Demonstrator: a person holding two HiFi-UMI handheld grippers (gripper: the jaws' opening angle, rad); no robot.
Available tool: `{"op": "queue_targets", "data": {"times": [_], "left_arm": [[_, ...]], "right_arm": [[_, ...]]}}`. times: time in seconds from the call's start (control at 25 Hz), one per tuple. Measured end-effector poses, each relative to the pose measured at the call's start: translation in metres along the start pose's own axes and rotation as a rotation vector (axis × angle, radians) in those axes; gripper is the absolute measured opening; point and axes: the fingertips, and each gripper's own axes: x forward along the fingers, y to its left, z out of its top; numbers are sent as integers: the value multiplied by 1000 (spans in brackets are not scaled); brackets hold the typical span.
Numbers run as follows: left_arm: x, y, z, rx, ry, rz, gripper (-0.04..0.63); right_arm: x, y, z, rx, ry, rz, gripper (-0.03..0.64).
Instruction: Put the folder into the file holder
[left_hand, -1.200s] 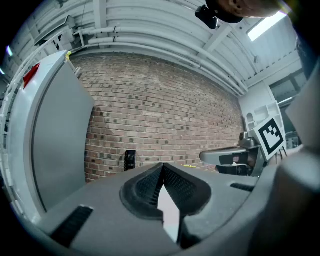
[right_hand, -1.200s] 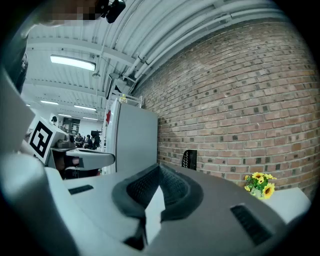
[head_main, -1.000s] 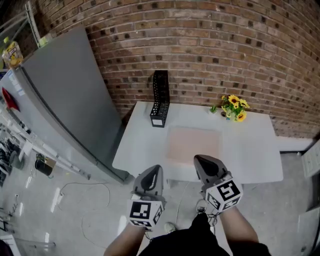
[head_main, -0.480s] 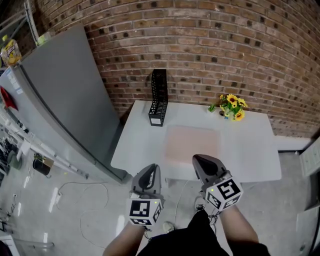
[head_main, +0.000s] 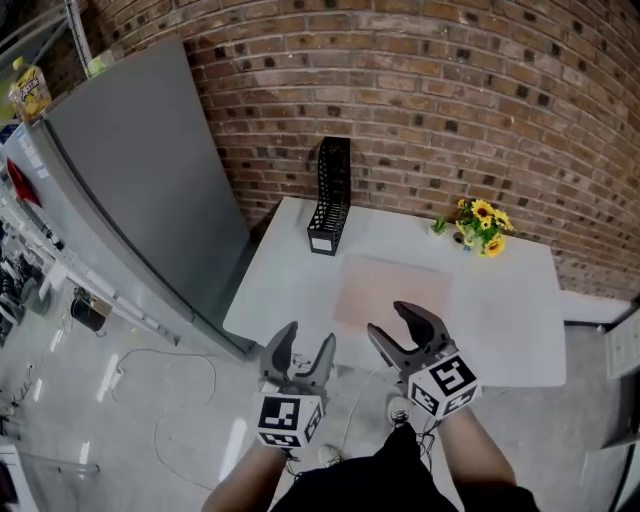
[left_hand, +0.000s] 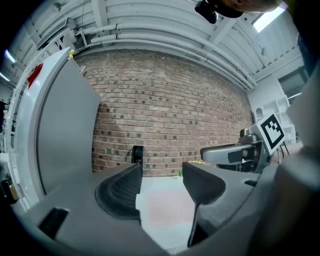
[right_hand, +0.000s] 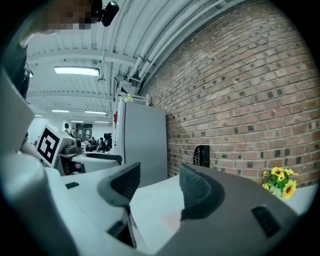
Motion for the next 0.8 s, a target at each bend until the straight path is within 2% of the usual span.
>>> {"op": "queue_targets", "data": {"times": [0.28,0.8], "left_arm": [[40,-2,-8,-33,32,70,267],[105,4,-24,-87,82,253,268]], "right_arm": [[25,-44,-6,6,39,89,304],[77,-121,-18,6,93,258,319]]}}
